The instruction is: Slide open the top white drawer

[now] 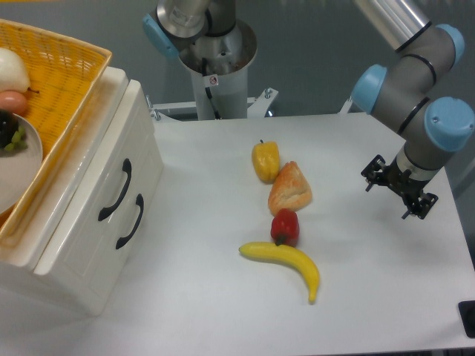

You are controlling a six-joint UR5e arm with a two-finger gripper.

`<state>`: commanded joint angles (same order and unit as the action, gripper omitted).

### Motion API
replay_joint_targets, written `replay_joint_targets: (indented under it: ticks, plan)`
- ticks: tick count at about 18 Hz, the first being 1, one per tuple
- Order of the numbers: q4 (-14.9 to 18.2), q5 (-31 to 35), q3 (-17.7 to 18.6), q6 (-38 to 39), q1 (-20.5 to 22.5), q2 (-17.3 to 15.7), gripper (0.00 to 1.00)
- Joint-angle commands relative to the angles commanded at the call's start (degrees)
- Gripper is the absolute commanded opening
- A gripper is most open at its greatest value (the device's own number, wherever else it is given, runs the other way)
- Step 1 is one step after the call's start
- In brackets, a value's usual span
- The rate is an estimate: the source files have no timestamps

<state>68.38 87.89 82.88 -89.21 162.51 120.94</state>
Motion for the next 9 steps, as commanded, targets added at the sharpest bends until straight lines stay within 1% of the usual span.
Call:
replay_joint_targets:
  ticks: [4,7,9]
  plan:
    - [-0.1,-0.1,0.1,-0.4,0.0,-0.4,1.00]
    - [-0.2,-0.1,0.8,-0.1,-0.3,-0.6,1.00]
    - [-1.1,-0.3,1.5,0.0,-0.1,-0.8,1.00]
